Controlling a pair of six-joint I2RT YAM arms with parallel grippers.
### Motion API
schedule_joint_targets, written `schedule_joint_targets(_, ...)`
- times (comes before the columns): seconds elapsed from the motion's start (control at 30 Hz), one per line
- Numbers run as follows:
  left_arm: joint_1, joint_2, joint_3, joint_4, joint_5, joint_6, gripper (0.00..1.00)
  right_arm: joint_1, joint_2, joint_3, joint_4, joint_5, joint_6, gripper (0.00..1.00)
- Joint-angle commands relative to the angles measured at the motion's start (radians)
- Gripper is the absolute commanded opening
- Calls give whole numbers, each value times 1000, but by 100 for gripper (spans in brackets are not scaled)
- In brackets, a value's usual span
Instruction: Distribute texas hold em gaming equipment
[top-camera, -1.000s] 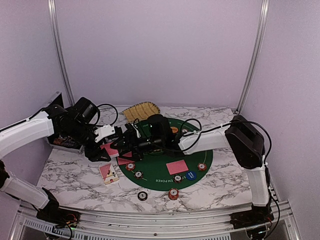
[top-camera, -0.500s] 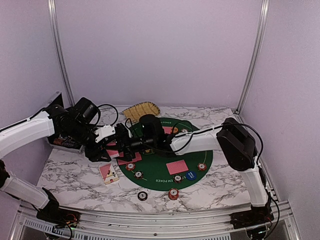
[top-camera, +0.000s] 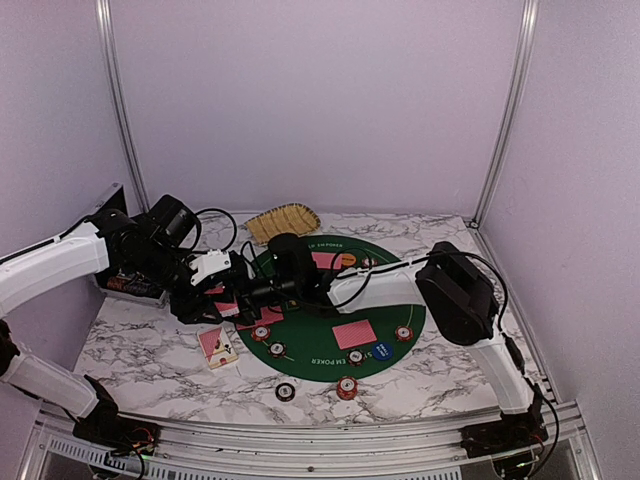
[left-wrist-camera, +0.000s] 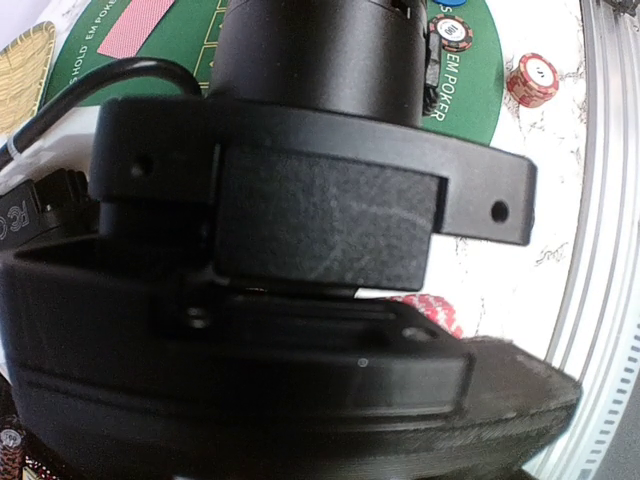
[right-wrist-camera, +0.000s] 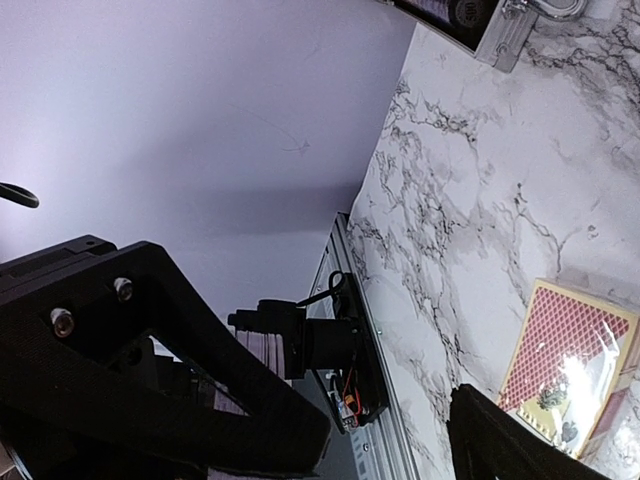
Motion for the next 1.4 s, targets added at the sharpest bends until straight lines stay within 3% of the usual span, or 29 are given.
schedule_joint_targets(0.0, 5, -7, 31, 7, 18, -1, 0, 11, 19, 43, -9, -8, 8, 91)
schedule_joint_targets(0.23, 5, -13, 24, 7, 15, -1, 0, -8, -2, -7, -46, -7, -16, 85)
schedule_joint_targets(0.43, 5, -19, 26, 7, 12, 1, 0, -37, -46, -78, -54, 0, -33, 73)
schedule_joint_targets(0.7, 5, -18, 24, 7, 12, -1, 0, -64, -98, -127, -92, 10, -78, 66)
schedule_joint_targets(1.07, 5, -14, 23, 7, 5, -1, 0, -96, -184, -219, -94, 17, -113, 49)
schedule_joint_targets(1.37, 5, -17, 22, 7, 0, -1, 0, -108, -237, -245, -134, 23, -143, 22)
